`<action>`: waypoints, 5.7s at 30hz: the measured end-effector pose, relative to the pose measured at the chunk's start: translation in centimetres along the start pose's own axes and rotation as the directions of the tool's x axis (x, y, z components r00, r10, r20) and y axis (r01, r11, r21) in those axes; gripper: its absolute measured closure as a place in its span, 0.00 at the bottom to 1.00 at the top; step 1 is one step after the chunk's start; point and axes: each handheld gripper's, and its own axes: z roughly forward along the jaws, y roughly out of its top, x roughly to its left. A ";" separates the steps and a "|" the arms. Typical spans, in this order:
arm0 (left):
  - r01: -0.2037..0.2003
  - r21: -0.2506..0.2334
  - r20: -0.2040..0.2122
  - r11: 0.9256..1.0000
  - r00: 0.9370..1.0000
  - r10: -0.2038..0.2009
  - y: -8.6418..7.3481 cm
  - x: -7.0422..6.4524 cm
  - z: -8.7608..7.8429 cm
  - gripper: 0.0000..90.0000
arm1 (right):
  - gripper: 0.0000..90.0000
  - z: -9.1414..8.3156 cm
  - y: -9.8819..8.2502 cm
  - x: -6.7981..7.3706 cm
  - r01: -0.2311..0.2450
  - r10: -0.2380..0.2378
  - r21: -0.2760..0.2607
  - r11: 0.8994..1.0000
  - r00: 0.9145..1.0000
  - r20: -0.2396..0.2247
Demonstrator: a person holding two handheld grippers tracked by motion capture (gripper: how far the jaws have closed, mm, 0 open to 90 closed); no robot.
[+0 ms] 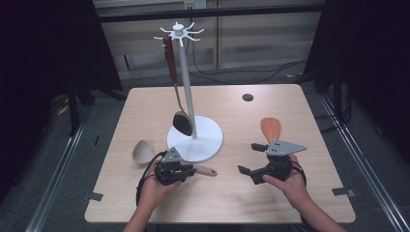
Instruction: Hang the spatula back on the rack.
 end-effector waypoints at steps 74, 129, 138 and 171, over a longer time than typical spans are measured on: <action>-0.214 0.351 0.028 0.912 0.976 0.218 0.8 1.2 -0.3 0.64 | 0.07 -2.4 -0.6 -0.1 -0.022 0.022 0.003 1.000 0.998 0.064; -0.328 0.428 0.095 0.842 0.943 0.319 3.1 2.6 1.7 0.72 | 0.07 -3.9 -1.0 -0.2 -0.033 0.033 -0.008 0.999 0.995 0.096; -0.444 0.404 0.129 0.800 0.893 0.431 3.1 1.6 1.6 0.86 | 0.07 -3.9 -1.0 -0.3 -0.031 0.032 -0.008 0.999 0.995 0.095; -0.201 -0.155 -0.188 0.967 0.967 0.171 4.6 -1.4 -3.4 0.88 | 0.02 -2.9 -0.6 -0.5 -0.038 0.038 -0.010 0.999 0.994 0.102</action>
